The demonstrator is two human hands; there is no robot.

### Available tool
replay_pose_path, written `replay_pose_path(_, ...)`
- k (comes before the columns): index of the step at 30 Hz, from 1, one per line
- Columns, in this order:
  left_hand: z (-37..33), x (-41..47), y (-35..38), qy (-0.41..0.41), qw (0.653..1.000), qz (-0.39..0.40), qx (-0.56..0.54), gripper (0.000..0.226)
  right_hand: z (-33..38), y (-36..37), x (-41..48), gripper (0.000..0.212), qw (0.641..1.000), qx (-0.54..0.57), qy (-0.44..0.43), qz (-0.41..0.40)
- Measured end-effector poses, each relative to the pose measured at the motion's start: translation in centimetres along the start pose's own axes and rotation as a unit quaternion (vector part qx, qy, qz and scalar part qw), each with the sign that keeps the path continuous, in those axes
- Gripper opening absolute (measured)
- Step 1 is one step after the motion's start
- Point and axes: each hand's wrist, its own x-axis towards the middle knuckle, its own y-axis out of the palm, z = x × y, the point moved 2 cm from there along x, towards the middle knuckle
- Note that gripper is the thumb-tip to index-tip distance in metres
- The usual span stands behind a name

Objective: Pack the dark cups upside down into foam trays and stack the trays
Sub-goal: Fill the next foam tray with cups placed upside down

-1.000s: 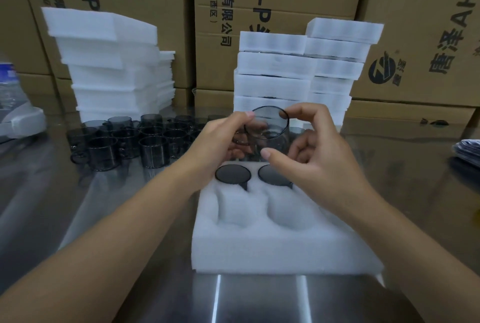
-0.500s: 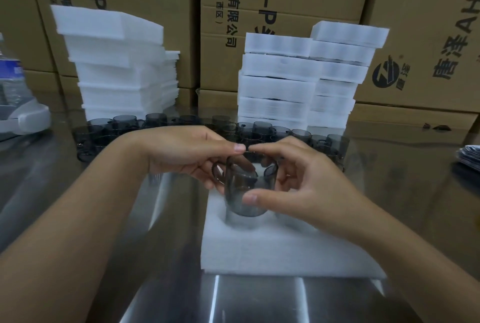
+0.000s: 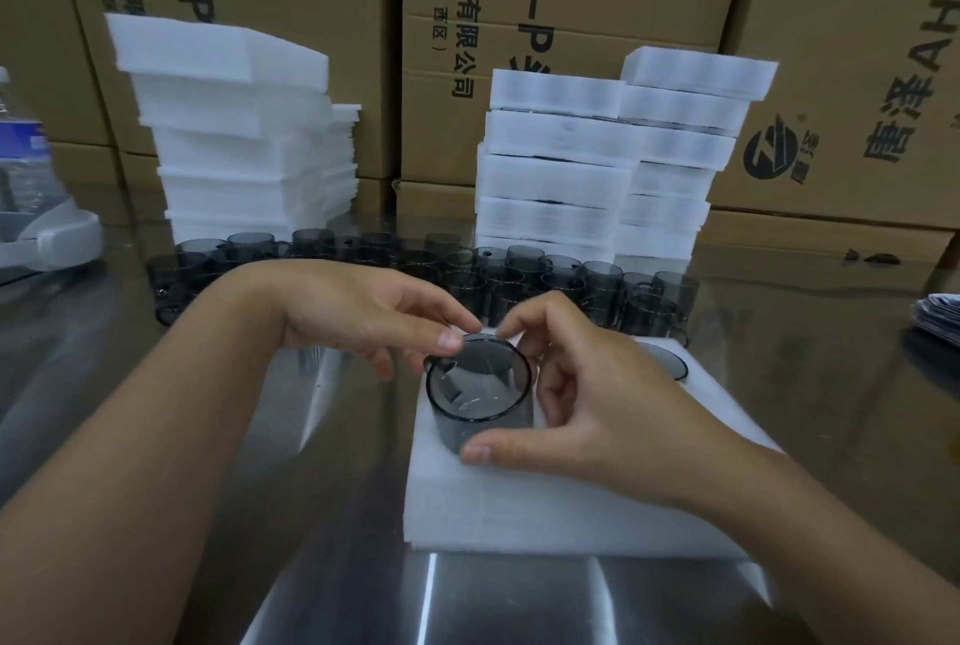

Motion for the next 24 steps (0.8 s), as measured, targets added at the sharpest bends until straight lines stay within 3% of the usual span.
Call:
replay_pose_path(4,0.4,-0.6,-0.6,-0.003,1.0,0.02,-0.015,0.106,0.1,-0.2,0.0,0.064,0.999,-0.015,-0.045,0.017)
replay_pose_path(8,0.6,-0.9,-0.8,-0.014,0.999,0.029,-0.024,0.117,-0.1,-0.1,0.0,0.05,0.999,-0.019,-0.032,0.005)
replay_pose_path(12,0.5,-0.8,-0.5,-0.038,0.999,0.033,-0.016,0.141,-0.4,-0.1,0.1,0.055,0.999,-0.026,-0.008,-0.018)
replay_pose_path(24,0.8,0.2,0.2,-0.073,0.994,0.069,0.041,0.145,-1.6,-0.7,0.6,0.063,0.997,-0.028,0.038,0.06)
